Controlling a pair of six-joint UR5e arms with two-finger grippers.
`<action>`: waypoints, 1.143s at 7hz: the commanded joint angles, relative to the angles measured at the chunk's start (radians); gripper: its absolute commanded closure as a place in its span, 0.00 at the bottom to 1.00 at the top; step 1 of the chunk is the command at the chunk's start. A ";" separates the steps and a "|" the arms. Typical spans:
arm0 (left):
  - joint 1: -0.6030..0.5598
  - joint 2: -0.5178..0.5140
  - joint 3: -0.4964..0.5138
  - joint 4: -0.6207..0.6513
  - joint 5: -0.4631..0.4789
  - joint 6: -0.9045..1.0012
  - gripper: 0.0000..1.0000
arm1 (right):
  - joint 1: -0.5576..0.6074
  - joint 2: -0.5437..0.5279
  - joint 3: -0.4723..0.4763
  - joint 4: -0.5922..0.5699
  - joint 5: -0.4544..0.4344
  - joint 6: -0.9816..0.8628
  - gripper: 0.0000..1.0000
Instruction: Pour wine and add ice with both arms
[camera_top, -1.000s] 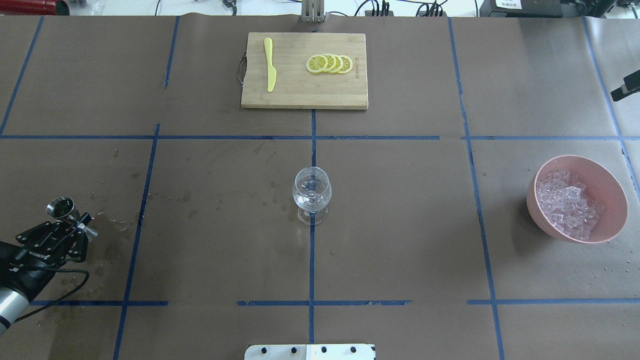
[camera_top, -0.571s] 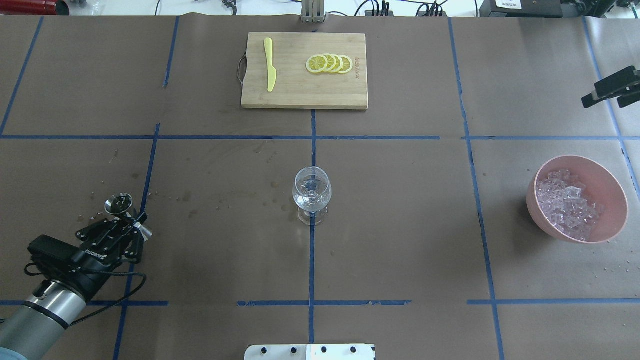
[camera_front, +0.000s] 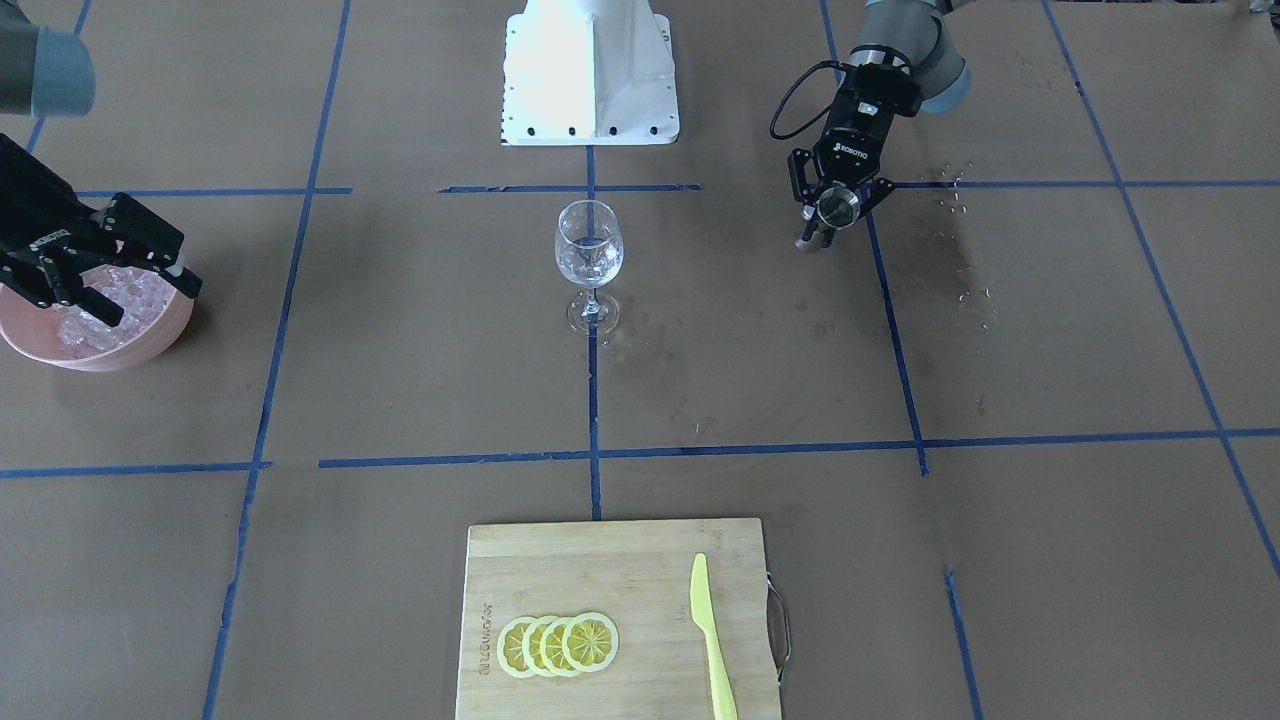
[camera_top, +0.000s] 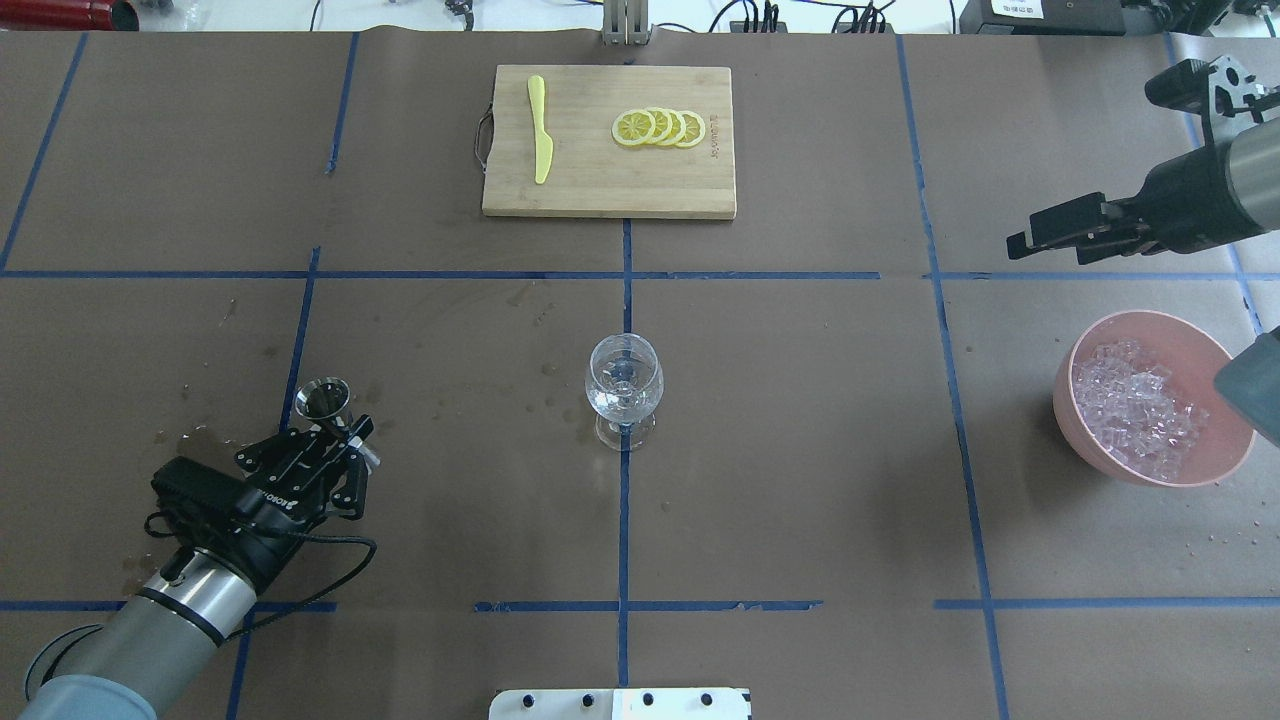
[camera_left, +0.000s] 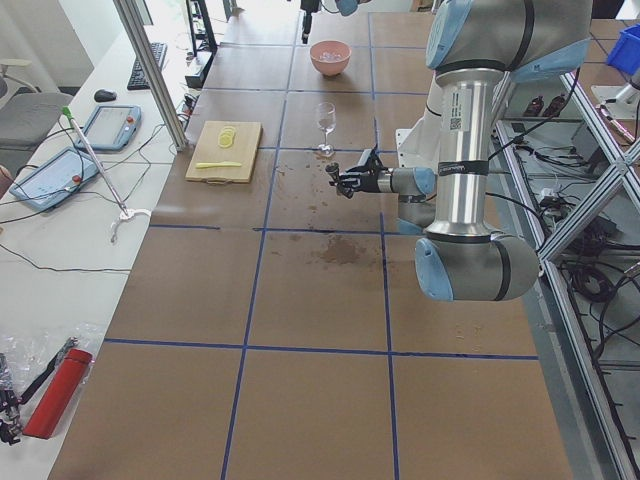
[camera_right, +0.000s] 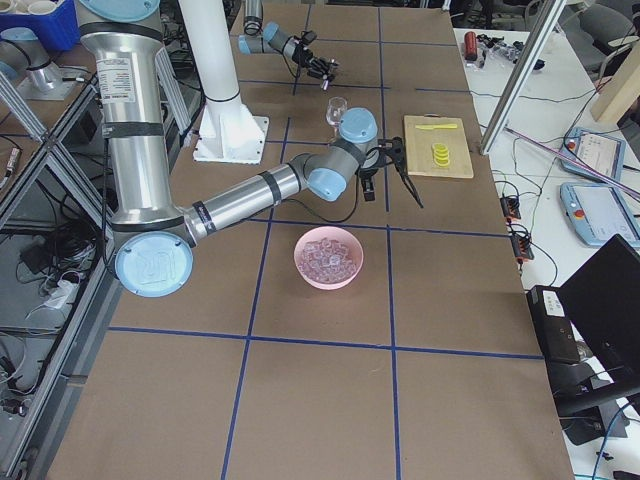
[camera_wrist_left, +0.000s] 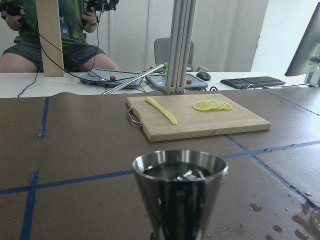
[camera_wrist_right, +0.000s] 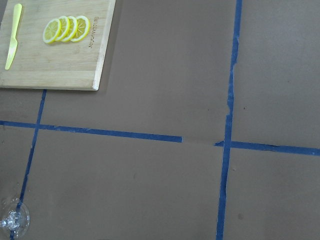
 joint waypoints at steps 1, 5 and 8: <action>-0.088 -0.100 -0.052 0.159 -0.122 0.091 1.00 | -0.019 -0.015 0.000 0.039 -0.022 0.031 0.00; -0.143 -0.295 -0.244 0.734 -0.408 0.142 1.00 | -0.019 -0.025 -0.001 0.038 -0.052 0.031 0.00; -0.179 -0.347 -0.293 0.845 -0.464 0.150 1.00 | -0.018 -0.036 0.002 0.039 -0.057 0.031 0.00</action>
